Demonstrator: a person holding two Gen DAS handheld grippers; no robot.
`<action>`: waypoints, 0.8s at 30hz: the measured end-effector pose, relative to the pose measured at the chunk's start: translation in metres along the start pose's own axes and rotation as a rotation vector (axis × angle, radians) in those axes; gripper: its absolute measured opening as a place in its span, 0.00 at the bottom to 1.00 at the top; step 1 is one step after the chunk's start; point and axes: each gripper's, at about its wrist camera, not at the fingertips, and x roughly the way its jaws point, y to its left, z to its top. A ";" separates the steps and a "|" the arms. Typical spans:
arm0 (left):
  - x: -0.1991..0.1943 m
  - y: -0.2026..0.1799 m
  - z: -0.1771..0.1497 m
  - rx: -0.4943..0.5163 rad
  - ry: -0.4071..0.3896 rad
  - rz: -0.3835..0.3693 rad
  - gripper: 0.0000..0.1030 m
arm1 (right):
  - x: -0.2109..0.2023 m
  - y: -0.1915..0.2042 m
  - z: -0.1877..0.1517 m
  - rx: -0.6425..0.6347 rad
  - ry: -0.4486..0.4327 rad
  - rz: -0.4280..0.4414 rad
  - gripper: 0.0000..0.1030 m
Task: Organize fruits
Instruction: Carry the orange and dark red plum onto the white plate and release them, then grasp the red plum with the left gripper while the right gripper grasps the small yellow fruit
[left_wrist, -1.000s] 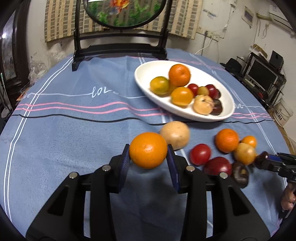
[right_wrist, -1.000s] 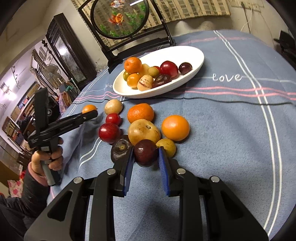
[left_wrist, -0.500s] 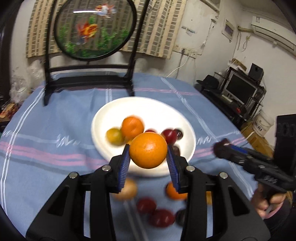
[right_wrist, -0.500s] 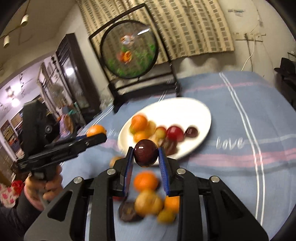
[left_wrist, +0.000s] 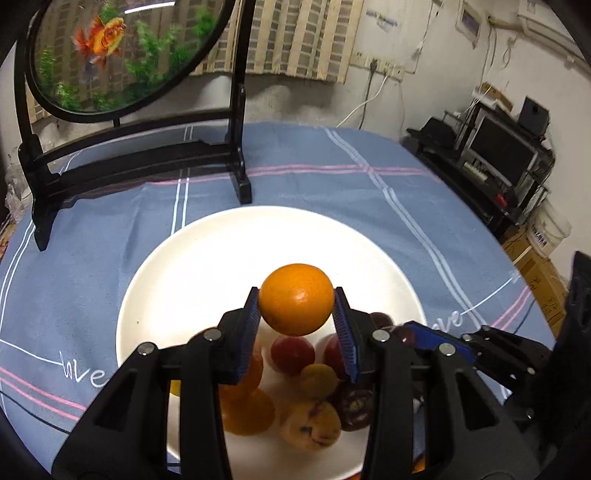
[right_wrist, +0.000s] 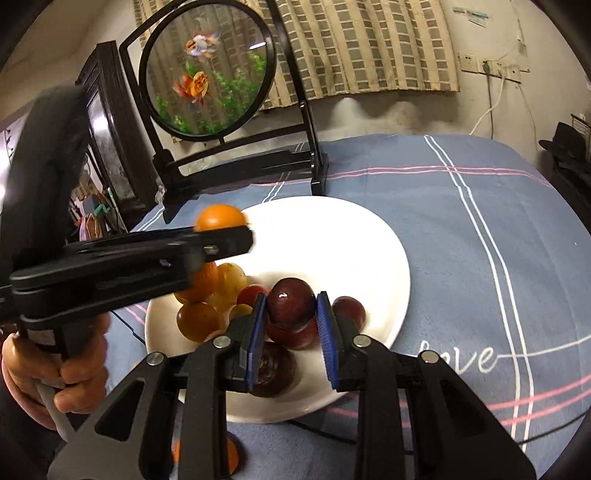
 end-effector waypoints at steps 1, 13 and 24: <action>-0.002 0.000 -0.001 0.000 -0.008 0.008 0.56 | -0.002 0.000 -0.001 -0.003 0.000 -0.009 0.42; -0.108 0.015 -0.065 -0.053 -0.118 0.037 0.98 | -0.063 0.009 -0.020 -0.046 -0.052 -0.026 0.59; -0.134 0.039 -0.180 -0.211 -0.096 0.083 0.98 | -0.093 0.000 -0.091 0.025 0.085 -0.072 0.59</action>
